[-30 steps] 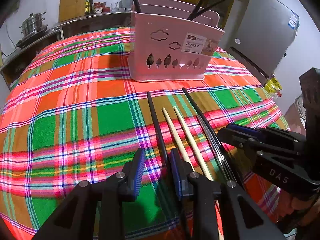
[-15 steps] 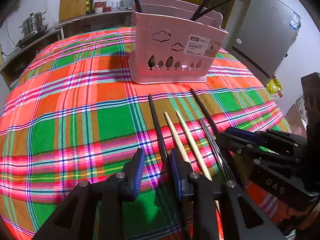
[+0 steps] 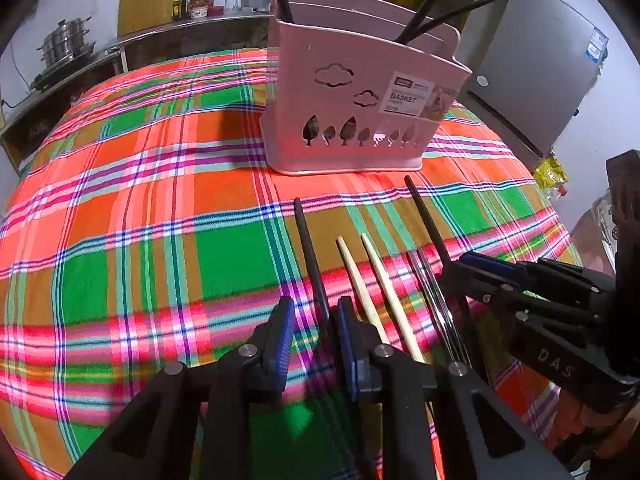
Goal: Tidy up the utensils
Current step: 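Grasp a black chopstick with the left tool while the right tool grasps another, then lift both held black chopsticks upright and carry them over the pink basket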
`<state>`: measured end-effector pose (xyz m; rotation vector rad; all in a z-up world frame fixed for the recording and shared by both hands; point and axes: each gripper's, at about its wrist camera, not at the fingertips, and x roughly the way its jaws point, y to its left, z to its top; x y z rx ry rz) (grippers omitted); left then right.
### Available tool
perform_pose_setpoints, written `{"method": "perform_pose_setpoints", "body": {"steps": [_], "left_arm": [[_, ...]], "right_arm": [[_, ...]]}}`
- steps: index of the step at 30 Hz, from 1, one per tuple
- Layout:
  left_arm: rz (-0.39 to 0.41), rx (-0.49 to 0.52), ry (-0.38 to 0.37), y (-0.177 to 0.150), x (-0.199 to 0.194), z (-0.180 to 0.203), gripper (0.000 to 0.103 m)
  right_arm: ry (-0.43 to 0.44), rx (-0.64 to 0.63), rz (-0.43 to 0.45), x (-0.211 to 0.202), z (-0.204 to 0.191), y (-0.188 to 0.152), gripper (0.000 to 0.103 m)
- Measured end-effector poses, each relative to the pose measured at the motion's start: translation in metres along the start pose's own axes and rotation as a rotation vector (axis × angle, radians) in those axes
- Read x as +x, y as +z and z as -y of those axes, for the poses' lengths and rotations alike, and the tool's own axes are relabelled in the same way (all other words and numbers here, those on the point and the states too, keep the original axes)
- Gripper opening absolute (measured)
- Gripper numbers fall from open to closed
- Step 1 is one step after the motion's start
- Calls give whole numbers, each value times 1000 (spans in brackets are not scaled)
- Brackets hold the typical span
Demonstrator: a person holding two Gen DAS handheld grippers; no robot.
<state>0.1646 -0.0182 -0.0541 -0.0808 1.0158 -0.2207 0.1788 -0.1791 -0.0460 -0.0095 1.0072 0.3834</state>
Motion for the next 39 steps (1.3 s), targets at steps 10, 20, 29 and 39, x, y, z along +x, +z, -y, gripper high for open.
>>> {"method": "perform_pose_setpoints", "body": {"steps": [10,20,29,39], "left_arm": [[2,0,-2,8,5,-3,16],[-8,-26,9,9,5,-9,11],[-20,2,27,16,9,-4,11],[-9,-11,16,19,-2,-8,5]], "right_arm": [[-9,-23,-16,8,-1,9,10],[1,20,-39,6,11,11,11],[-49,-6,-55,16,1,24,11],[9,10,0,-3,7,23,9]]}}
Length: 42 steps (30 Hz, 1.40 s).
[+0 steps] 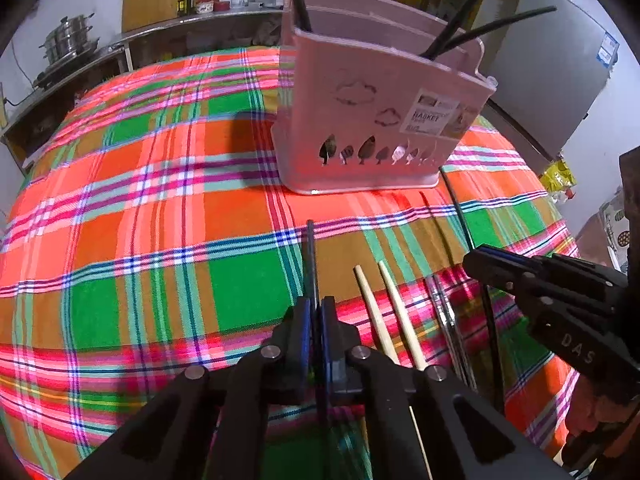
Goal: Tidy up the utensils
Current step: 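Lift both held black chopsticks upright and carry them over the pink basket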
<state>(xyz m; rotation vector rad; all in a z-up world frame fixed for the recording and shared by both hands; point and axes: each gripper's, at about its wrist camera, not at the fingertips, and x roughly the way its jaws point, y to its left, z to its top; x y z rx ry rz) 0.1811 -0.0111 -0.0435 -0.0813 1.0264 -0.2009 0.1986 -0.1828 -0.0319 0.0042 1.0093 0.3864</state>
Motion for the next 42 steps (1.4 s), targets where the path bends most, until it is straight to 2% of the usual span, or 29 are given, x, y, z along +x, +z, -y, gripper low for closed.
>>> {"method": "perform_pose_setpoints", "body": {"steps": [14,25,35,42], "left_arm": [[135,10,-27,21,-66,2,5],[241,35,-32,38,-117,8,5],[293,37,-29,47,-140,7,5],[291,31,-31,43,-143,5,5]], "right_arm": [[47,8,138,-60,2,13,8],[43,-6,246,-100,0,28,7],[29,-27,295,-118,-3,31,5],[31,-24,299,-121,-2,27,5]]}}
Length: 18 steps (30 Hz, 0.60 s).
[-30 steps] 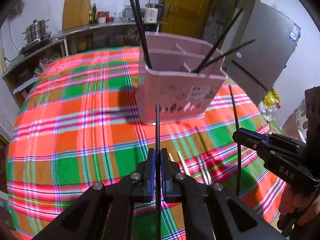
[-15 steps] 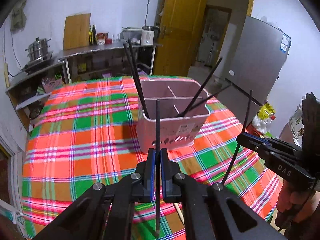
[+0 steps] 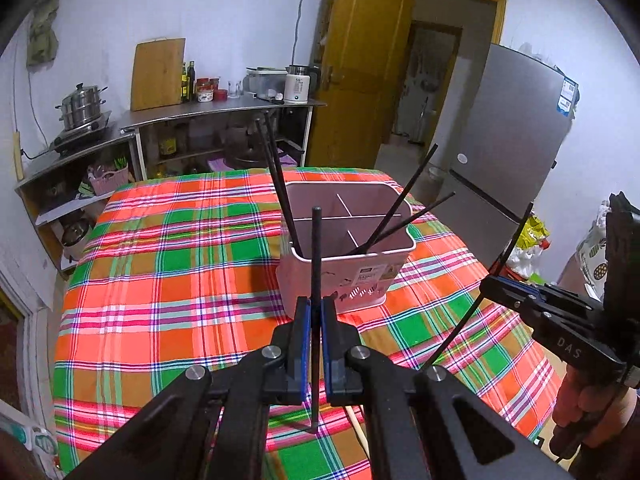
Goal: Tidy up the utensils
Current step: 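Lift both held black chopsticks upright and carry them over the pink basket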
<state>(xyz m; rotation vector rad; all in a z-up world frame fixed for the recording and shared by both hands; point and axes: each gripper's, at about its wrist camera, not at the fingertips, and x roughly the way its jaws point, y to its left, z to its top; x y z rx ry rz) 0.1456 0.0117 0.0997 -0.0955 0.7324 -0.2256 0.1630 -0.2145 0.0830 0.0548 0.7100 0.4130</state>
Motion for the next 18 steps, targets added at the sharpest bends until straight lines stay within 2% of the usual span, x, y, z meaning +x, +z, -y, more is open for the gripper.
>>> {"method": "perform_pose_setpoints", "body": {"steps": [11,18], "left_arm": [[-34,22,-3,-5,-13,4,5],[-34,13,-3,-2,-20,4,5]], "right_arm": [[-4,-13,-19,-7,-2,-7,5],[6,-9,16,-17,-5,-2,5]]}}
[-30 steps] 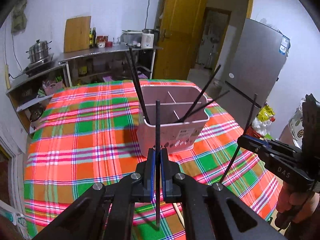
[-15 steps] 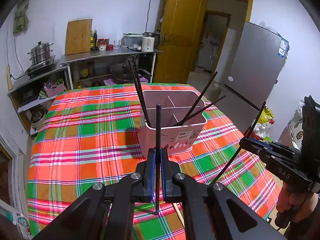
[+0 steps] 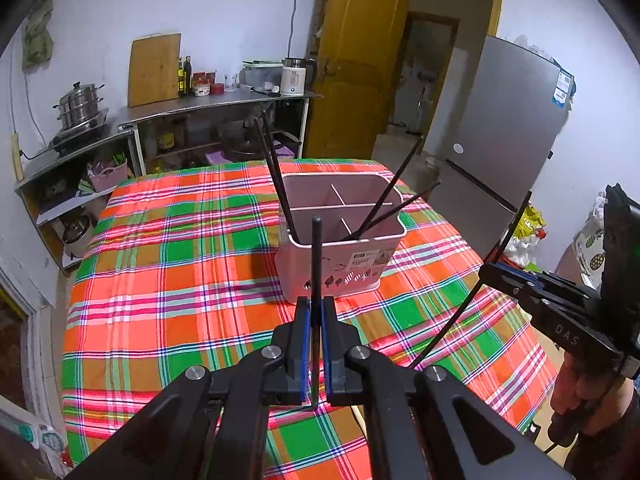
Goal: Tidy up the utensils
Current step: 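Lift both held black chopsticks upright and carry them over the pink basket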
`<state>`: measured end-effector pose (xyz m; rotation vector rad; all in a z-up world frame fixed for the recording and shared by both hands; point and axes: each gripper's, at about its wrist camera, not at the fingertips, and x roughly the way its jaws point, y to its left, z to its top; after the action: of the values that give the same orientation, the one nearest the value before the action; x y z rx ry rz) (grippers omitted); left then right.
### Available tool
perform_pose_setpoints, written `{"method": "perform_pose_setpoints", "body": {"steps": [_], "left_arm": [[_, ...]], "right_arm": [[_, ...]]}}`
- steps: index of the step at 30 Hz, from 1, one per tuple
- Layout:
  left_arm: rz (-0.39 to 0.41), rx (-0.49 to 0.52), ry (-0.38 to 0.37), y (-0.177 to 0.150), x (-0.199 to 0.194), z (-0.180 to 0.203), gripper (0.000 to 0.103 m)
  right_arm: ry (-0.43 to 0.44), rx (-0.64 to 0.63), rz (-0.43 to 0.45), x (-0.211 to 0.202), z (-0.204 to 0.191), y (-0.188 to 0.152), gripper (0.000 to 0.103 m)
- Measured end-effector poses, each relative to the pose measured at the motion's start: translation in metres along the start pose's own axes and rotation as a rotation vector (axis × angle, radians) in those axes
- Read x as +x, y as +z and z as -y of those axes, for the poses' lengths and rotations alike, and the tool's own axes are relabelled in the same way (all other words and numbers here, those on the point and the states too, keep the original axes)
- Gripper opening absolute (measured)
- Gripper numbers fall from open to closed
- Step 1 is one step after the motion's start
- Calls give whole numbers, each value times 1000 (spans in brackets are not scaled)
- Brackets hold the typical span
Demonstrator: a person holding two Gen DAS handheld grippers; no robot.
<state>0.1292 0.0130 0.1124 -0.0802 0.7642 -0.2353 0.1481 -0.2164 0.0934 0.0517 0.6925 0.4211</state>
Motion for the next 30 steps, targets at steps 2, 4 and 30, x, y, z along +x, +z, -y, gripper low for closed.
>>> {"method": "perform_pose_setpoints", "body": {"steps": [2,4,30], "left_arm": [[13,-2,-3,3,-5,0,5],[24,-6,-9,8,-9,-2,5],[203,-24,-58,127,-24,-4,5]], "right_arm": [[4,-5,11,-3,-2,3,5],[12,-11,27,-6,-6,8,5],[58,-66,229,7,-42,108,5]]}}
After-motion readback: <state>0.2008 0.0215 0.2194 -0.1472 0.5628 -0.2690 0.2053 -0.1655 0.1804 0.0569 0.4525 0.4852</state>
